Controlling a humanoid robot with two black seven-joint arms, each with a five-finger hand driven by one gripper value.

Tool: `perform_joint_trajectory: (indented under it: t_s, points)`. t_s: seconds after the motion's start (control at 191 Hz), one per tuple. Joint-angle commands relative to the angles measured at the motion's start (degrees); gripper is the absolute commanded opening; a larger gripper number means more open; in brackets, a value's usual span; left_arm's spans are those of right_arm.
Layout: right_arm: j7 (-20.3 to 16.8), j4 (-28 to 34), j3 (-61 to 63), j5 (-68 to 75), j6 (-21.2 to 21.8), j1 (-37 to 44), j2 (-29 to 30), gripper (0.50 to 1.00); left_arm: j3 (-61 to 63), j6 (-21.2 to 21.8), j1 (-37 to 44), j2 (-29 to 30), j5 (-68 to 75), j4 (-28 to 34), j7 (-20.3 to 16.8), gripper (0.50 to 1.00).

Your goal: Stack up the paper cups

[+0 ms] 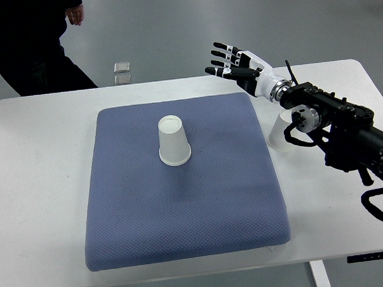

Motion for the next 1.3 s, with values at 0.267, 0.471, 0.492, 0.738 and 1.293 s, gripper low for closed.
perform_joint_trajectory:
  t_s: [0.267, 0.471, 0.492, 0.738, 1.293]
  points:
    - [-5.22, 0.09, -33.71, -15.61, 3.95, 18.57, -3.81, 0.924, 0.05, 0.00, 0.00, 0.00, -0.07, -4.00, 0.00, 1.000]
    - [-9.44, 8.87, -51.82, -18.24, 11.69, 32.37, -7.94, 0.924, 0.05, 0.00, -0.08, 0.00, -0.16, -3.91, 0.00, 1.000]
    - [-9.97, 10.80, -53.66, -18.59, 11.95, 34.13, -8.56, 0.924, 0.05, 0.00, -0.08, 0.00, -0.25, -3.91, -0.09, 1.000]
    - [-10.59, 27.24, -63.87, -18.51, 16.28, 50.13, -14.71, 0.924, -0.04, 0.00, -0.08, 0.00, -0.25, -4.26, -0.18, 1.000]
    - [-10.76, 43.94, -64.22, -17.72, 16.28, 61.65, -27.63, 0.924, 0.13, 0.00, -0.08, 0.00, -0.34, -6.81, -0.35, 1.000]
